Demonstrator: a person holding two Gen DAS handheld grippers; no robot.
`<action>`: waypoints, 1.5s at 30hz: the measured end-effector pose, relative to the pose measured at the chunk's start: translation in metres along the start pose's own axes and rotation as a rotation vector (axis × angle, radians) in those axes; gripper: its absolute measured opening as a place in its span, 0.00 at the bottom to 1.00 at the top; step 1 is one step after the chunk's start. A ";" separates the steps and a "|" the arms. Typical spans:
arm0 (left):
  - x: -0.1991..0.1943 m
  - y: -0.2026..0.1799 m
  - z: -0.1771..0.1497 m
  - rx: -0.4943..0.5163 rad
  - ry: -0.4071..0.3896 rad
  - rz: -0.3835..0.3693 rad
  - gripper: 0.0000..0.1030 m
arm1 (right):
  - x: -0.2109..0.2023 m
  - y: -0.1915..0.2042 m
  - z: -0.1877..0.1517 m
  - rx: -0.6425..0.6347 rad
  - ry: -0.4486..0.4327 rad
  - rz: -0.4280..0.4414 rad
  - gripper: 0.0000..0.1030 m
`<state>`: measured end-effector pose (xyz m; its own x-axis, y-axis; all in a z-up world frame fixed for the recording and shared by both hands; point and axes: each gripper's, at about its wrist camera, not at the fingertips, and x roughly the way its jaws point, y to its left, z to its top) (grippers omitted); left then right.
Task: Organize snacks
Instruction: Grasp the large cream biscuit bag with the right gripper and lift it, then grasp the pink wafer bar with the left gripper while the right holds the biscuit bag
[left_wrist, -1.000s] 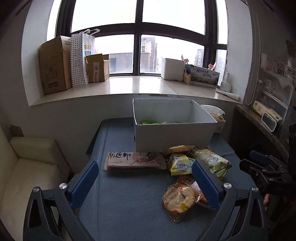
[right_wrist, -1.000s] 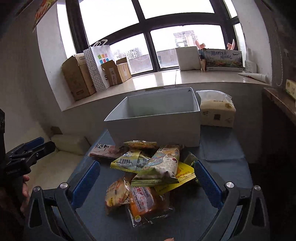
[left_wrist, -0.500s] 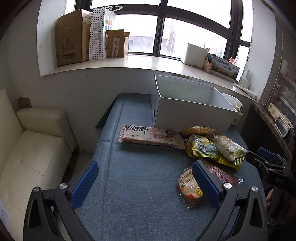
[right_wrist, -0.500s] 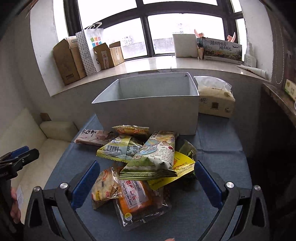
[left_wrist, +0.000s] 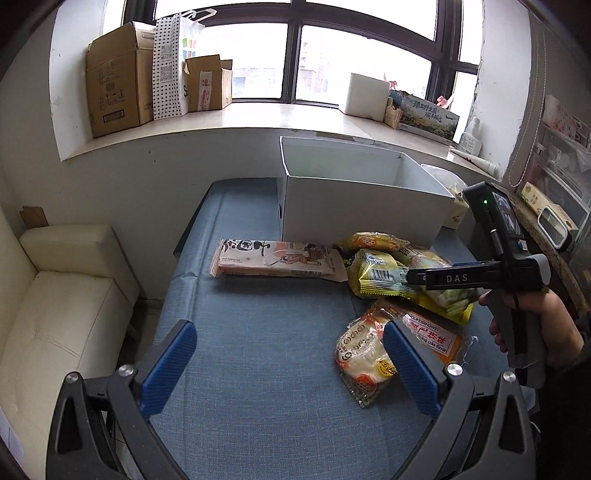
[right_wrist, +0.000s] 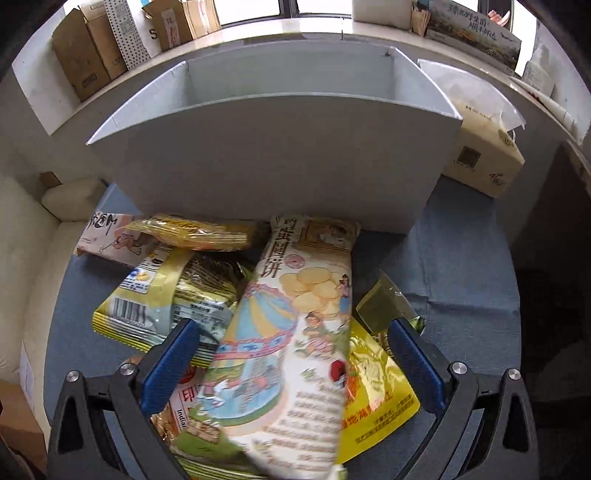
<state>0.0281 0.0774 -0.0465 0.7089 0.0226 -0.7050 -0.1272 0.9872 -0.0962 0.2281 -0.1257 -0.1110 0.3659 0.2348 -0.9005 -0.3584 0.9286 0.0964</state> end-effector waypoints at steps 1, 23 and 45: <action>0.001 -0.001 0.000 0.003 0.004 0.001 1.00 | 0.001 -0.003 -0.001 0.012 0.001 0.012 1.00; 0.011 -0.011 0.010 0.132 -0.008 0.000 1.00 | -0.086 -0.019 -0.053 -0.073 -0.165 0.005 0.38; 0.181 0.011 0.061 0.624 0.245 -0.162 1.00 | -0.154 -0.037 -0.116 0.051 -0.366 0.154 0.37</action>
<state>0.1974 0.1020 -0.1327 0.4986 -0.0970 -0.8614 0.4427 0.8829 0.1568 0.0856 -0.2298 -0.0245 0.5962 0.4508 -0.6644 -0.3931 0.8854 0.2480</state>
